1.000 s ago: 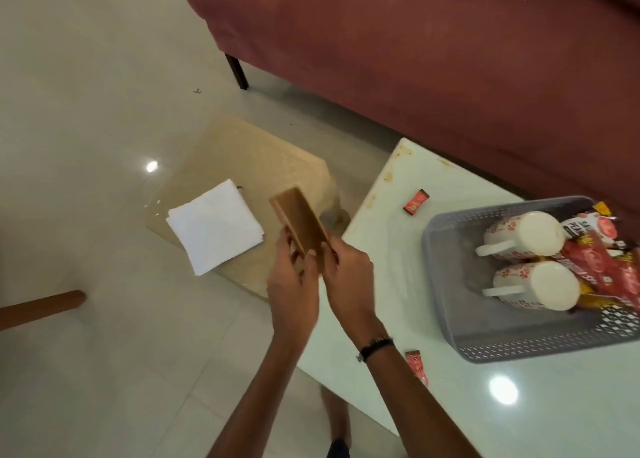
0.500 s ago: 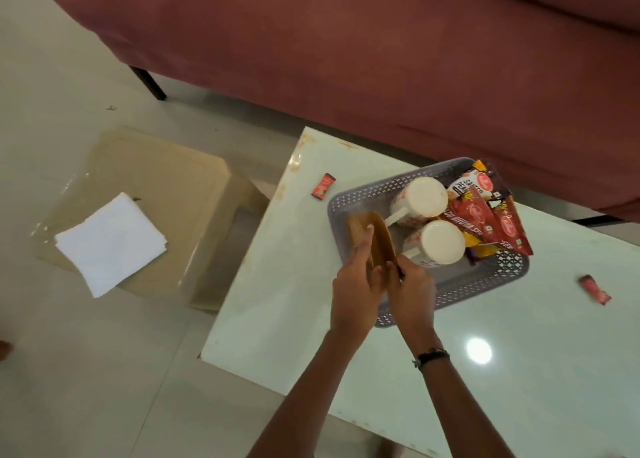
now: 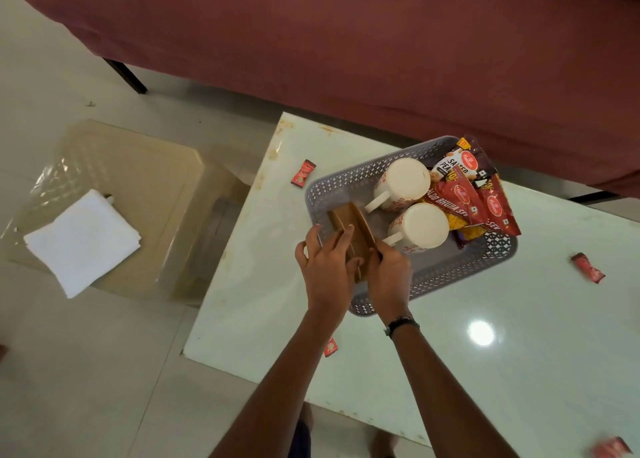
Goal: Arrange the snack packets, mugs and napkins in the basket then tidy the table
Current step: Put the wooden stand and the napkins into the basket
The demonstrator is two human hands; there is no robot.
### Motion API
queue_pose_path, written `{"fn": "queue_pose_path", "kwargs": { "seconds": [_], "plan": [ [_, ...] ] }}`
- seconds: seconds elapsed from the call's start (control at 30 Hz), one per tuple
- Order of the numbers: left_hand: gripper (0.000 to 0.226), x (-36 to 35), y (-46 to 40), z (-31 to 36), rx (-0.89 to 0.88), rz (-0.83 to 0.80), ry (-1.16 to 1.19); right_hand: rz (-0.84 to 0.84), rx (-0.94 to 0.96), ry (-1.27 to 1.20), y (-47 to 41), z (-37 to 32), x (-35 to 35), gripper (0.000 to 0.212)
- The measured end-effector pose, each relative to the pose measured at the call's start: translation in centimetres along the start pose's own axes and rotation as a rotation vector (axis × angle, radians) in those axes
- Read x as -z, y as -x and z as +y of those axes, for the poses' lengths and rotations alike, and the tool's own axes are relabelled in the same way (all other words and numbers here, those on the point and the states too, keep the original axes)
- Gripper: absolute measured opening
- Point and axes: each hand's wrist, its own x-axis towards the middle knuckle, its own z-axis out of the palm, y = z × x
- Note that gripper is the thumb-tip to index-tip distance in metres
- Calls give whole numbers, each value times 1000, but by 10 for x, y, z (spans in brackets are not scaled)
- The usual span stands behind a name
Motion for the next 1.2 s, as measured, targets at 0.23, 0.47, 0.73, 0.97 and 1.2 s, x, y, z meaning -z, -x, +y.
{"fn": "queue_pose_path", "kwargs": {
  "seconds": [0.23, 0.47, 0.73, 0.97, 1.2],
  "plan": [
    [52, 1, -10, 2, -8, -29, 52, -10, 7, 216, -7, -2, 11, 18],
    [52, 2, -11, -3, -23, -87, 81, -76, 44, 275, -10, -4, 16, 19],
    [50, 38, -6, -55, 165, 139, 200, 108, 268, 186, 22, -54, 40, 23],
    [55, 83, -8, -145, 301, 200, 164, -181, 437, 58, 27, -142, -43, 19],
    [53, 130, -10, -226, 433, 325, 144, -375, 615, 68, 54, -239, -131, 23]
  ]
}}
